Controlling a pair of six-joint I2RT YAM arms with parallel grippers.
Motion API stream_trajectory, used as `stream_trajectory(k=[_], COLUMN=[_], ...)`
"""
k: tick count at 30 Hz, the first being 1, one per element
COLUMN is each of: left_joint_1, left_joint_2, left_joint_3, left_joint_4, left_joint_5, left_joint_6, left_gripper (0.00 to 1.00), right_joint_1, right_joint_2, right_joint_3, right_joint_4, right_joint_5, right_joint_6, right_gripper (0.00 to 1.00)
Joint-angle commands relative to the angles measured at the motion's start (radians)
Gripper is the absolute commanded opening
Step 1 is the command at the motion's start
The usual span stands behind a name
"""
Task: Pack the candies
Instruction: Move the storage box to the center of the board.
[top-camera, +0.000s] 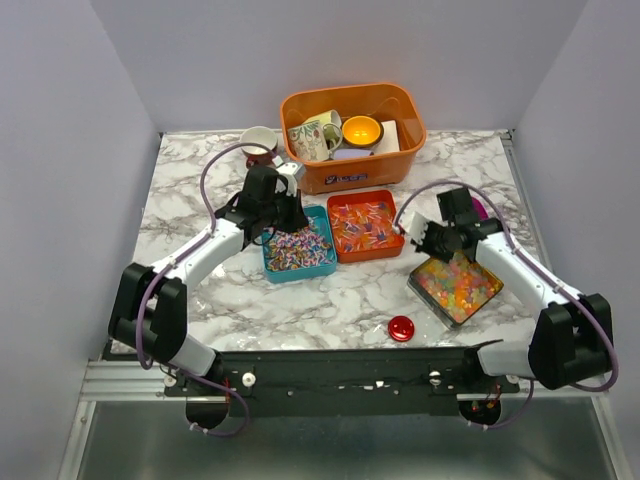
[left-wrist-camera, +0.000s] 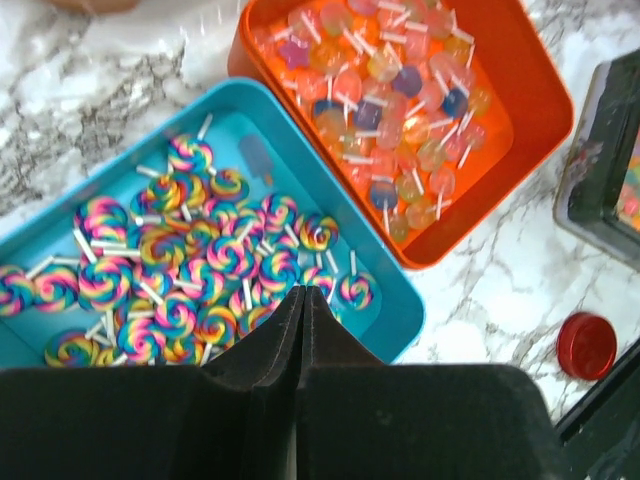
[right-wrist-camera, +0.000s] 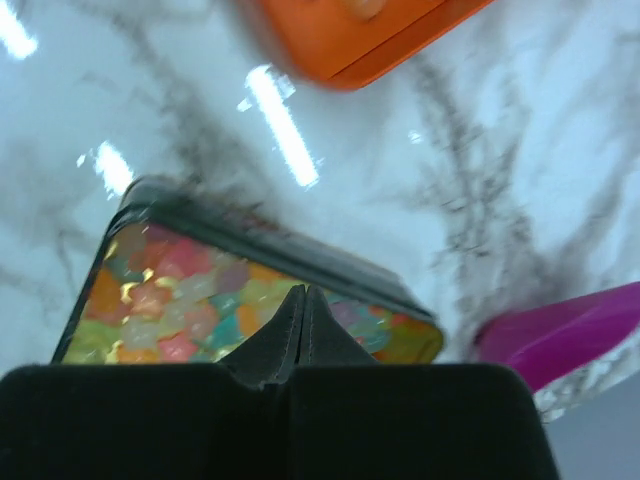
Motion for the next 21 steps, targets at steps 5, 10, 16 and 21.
stream_trajectory(k=[5, 10, 16, 21], left_joint_1=[0.029, 0.045, 0.174, 0.275], left_joint_2=[-0.111, -0.149, -0.164, -0.189], left_joint_3=[-0.069, -0.117, -0.097, 0.007], left_joint_4=[-0.116, -0.164, -0.286, -0.407], left_joint_5=[0.003, -0.003, -0.005, -0.010], left_joint_6=[0.090, 0.108, 0.157, 0.202], left_gripper=[0.10, 0.16, 0.57, 0.72], right_joint_1=[-0.031, -0.036, -0.043, -0.045], right_joint_2=[-0.039, 0.018, 0.154, 0.341], right_joint_3=[-0.113, -0.120, -0.062, 0.129], right_joint_4=[-0.069, -0.012, 0.144, 0.183], right_joint_5=[0.057, 0.111, 0.160, 0.177], right_joint_6=[-0.073, -0.061, -0.046, -0.010], right_gripper=[0.01, 0.01, 0.01, 0.01])
